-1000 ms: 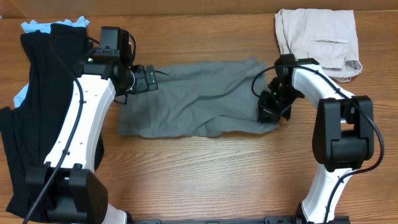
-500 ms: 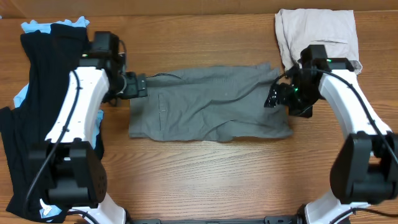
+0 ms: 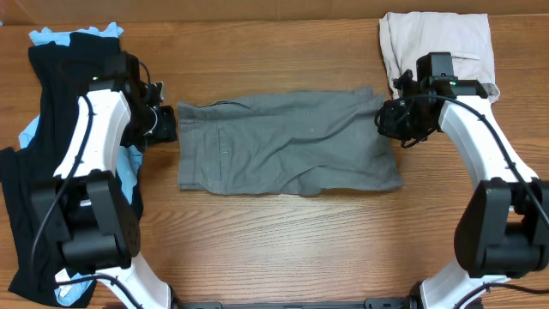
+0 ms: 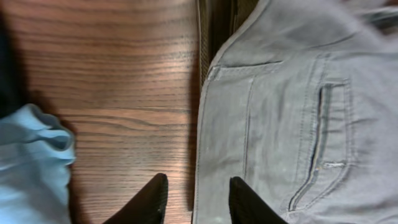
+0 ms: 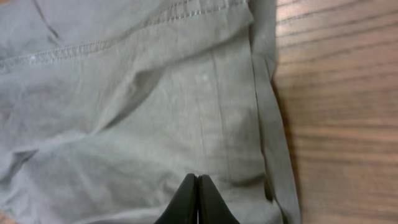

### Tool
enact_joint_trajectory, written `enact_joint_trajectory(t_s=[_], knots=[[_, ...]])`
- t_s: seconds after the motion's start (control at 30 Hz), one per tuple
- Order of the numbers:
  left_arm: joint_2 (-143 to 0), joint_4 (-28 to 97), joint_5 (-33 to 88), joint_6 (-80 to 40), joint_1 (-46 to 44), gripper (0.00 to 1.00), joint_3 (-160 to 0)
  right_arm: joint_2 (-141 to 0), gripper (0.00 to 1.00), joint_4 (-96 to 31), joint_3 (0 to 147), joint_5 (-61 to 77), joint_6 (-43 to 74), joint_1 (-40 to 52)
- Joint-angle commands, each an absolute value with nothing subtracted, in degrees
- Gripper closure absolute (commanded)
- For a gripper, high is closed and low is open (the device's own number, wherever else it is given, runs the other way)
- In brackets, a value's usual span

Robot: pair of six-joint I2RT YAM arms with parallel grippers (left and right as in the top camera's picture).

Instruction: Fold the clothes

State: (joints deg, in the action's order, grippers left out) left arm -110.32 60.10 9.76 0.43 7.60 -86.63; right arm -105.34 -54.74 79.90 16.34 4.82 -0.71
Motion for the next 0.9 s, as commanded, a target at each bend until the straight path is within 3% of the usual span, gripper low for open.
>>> enact_joint_trajectory(t_s=[0.0,0.13,0.2,0.87], knots=[[-112.5,60.2,12.4,1.4,7.6,0.57,-86.3,-107.7,0.96,-52.3,78.1,18.6,4.4,-0.6],[-114.7,59.6,17.6,4.8,7.6,0.29,-86.3,-109.4,0.96,-50.3,76.4,19.4,4.4,-0.6],[-116.0,59.0,18.9,5.6,7.5,0.23,-86.3,-110.6,0.96,-50.2,76.4,19.4,4.4,-0.6],[-124.8,50.8,19.7,6.0,6.8,0.21,-86.3,-112.2,0.92,-52.8,76.4,19.2,4.4,-0.6]])
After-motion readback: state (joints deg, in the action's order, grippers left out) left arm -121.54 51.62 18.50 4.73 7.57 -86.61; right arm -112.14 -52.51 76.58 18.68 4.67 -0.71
